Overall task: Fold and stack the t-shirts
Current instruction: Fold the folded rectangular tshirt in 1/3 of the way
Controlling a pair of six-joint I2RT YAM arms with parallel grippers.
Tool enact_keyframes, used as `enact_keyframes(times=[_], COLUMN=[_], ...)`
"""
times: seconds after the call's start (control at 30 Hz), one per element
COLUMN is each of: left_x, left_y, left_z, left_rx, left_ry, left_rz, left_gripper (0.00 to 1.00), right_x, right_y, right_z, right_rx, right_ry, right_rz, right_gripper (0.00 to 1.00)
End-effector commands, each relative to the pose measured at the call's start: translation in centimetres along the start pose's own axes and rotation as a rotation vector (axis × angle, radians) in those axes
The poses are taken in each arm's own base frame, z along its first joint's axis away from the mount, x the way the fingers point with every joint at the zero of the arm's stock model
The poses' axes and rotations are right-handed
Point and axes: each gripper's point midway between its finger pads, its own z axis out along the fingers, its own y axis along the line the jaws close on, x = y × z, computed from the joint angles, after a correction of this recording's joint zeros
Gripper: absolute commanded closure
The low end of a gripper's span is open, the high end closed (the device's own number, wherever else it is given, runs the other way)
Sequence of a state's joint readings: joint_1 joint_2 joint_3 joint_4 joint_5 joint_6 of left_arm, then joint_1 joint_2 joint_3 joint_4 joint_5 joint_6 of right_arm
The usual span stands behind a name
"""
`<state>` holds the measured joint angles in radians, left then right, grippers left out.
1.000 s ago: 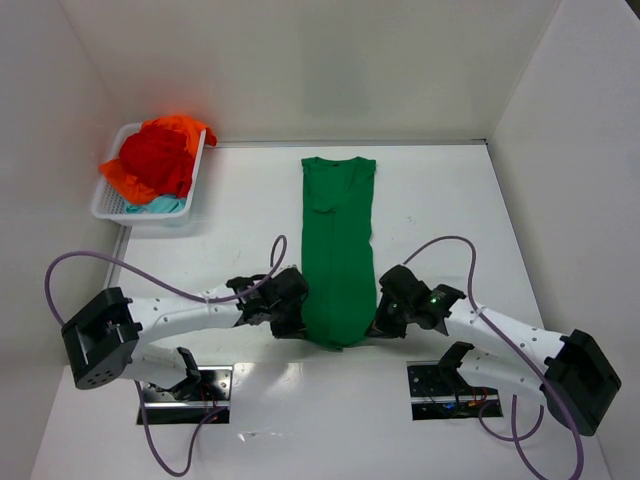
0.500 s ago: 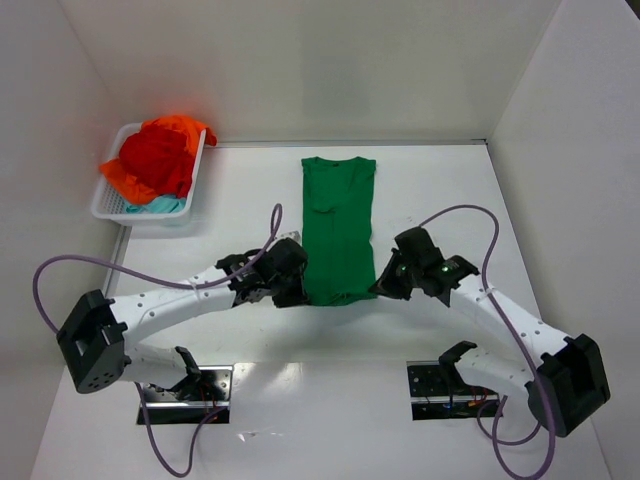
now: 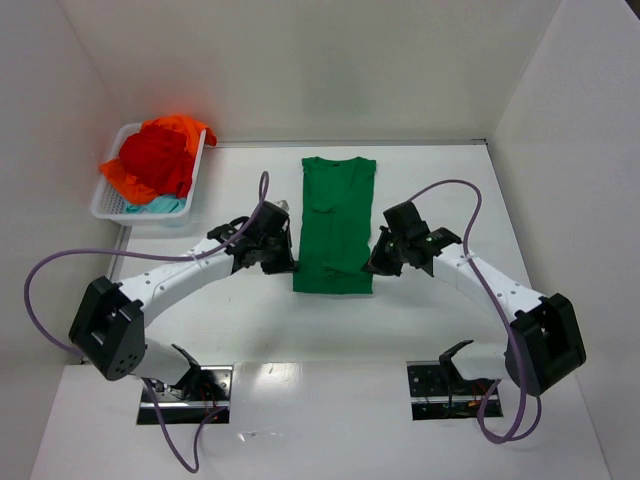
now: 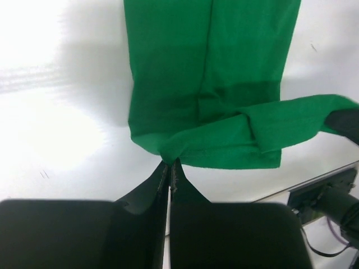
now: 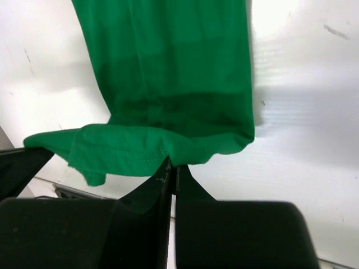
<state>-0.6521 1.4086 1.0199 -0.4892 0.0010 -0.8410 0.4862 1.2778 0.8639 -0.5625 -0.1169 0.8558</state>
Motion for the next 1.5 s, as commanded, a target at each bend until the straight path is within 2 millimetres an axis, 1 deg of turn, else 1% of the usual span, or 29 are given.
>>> enact_keyframes(times=[0.0, 0.07, 0.1, 0.17, 0.2, 0.23, 0.27, 0.3, 0.37, 0.4, 0.43, 0.47, 0.5, 0.57, 0.6, 0.73, 0.77, 0.8, 0.83, 0.9, 1.0, 1.07, 1.1, 1.13, 1.17, 1.2, 1.4, 1.43, 1.47], left_x=[-2.3, -2.7, -3.1, -3.2, -3.6, -3.8, -4.1, -4.1, -5.0, -4.9, -5.7, -5.6, -6.4, -7.0, -7.4, -8.7, -9.5, -9.8, -9.8, -10.2, -9.7, -10.3, -10.1, -10.1, -10.6, -10.9, -11.4, -11.9, -12.6], left_y=[-1.7, -2.3, -2.2, -2.3, -2.9, -2.4, -2.9, -2.9, -2.6, -2.7, -2.6, -2.2, -2.9, -1.9, -2.5, -2.2, -2.4, -2.5, -2.4, -2.4, -2.5, -2.6, -2.3, -1.8, -2.3, -1.9, -0.8, -0.4, -0.3], left_z=[0.0, 0.6, 0.8, 1.4, 1.3, 1.7, 1.9, 1.9, 2.5, 2.5, 2.7, 3.1, 2.7, 3.5, 3.2, 4.3, 4.2, 4.5, 5.1, 5.5, 6.5, 6.8, 7.3, 7.7, 7.5, 7.9, 9.3, 9.5, 9.3], left_rx=[0.077, 0.087, 0.083, 0.082, 0.096, 0.085, 0.098, 0.098, 0.092, 0.099, 0.100, 0.095, 0.110, 0.089, 0.104, 0.124, 0.134, 0.135, 0.142, 0.154, 0.168, 0.177, 0.170, 0.160, 0.178, 0.172, 0.159, 0.154, 0.155], left_ry=[-0.017, -0.011, -0.015, -0.001, -0.003, 0.000, -0.001, -0.002, -0.001, 0.004, -0.009, 0.003, -0.018, -0.013, -0.020, -0.008, -0.020, -0.022, -0.001, 0.007, 0.042, 0.035, 0.046, 0.052, 0.040, 0.040, 0.053, 0.047, 0.034], left_rz=[0.075, 0.089, 0.082, 0.106, 0.107, 0.107, 0.108, 0.119, 0.114, 0.114, 0.115, 0.118, 0.122, 0.121, 0.123, 0.135, 0.139, 0.151, 0.142, 0.146, 0.151, 0.146, 0.143, 0.133, 0.138, 0.130, 0.106, 0.097, 0.092], left_gripper=[1.00, 1.00, 1.00, 1.00, 1.00, 1.00, 1.00, 1.00, 1.00, 1.00, 1.00, 1.00, 1.00, 1.00, 1.00, 1.00, 1.00, 1.00, 1.00, 1.00, 1.00, 1.00, 1.00, 1.00, 1.00, 1.00, 1.00, 1.00, 1.00], right_x=[-3.6, -4.3, -4.8, -5.4, -6.1, -6.6, -6.5, -7.0, -7.6, -8.1, -8.3, -8.2, -9.0, -9.5, -9.8, -11.6, -11.5, -12.3, -12.3, -13.0, -13.8, -14.0, -14.4, -14.5, -14.7, -15.1, -15.1, -15.3, -15.5], right_y=[2.4, 2.6, 3.3, 3.2, 4.0, 3.8, 3.5, 4.2, 4.1, 4.2, 4.4, 4.1, 4.5, 4.2, 4.6, 4.5, 4.3, 4.5, 4.3, 4.6, 4.8, 4.7, 5.0, 4.6, 4.6, 5.0, 4.3, 4.4, 3.9], right_z=[-0.5, -0.2, -0.3, 0.1, -0.3, 0.0, 0.4, 0.1, 0.8, 0.5, 0.8, 1.3, 1.0, 1.6, 1.3, 1.4, 1.8, 1.6, 2.2, 2.3, 3.1, 4.0, 4.1, 4.4, 4.9, 5.0, 7.2, 7.2, 7.5], right_rx=[-0.060, -0.060, -0.075, -0.063, -0.086, -0.073, -0.061, -0.080, -0.071, -0.076, -0.073, -0.061, -0.073, -0.059, -0.069, -0.066, -0.058, -0.062, -0.055, -0.062, -0.068, -0.061, -0.068, -0.064, -0.057, -0.066, -0.039, -0.045, -0.034], right_ry=[-0.095, -0.103, -0.116, -0.116, -0.136, -0.145, -0.135, -0.153, -0.154, -0.166, -0.164, -0.153, -0.173, -0.170, -0.179, -0.206, -0.198, -0.212, -0.206, -0.210, -0.212, -0.206, -0.214, -0.204, -0.198, -0.208, -0.180, -0.187, -0.184], right_rz=[-0.032, -0.035, -0.037, -0.047, -0.051, -0.052, -0.050, -0.062, -0.065, -0.059, -0.059, -0.067, -0.063, -0.064, -0.065, -0.064, -0.062, -0.055, -0.065, -0.069, -0.062, -0.070, -0.071, -0.064, -0.071, -0.073, -0.087, -0.089, -0.089], right_gripper=[1.00, 1.00, 1.00, 1.00, 1.00, 1.00, 1.00, 1.00, 1.00, 1.00, 1.00, 1.00, 1.00, 1.00, 1.00, 1.00, 1.00, 1.00, 1.00, 1.00, 1.00, 1.00, 1.00, 1.00, 1.00, 1.00, 0.98, 0.98, 0.98])
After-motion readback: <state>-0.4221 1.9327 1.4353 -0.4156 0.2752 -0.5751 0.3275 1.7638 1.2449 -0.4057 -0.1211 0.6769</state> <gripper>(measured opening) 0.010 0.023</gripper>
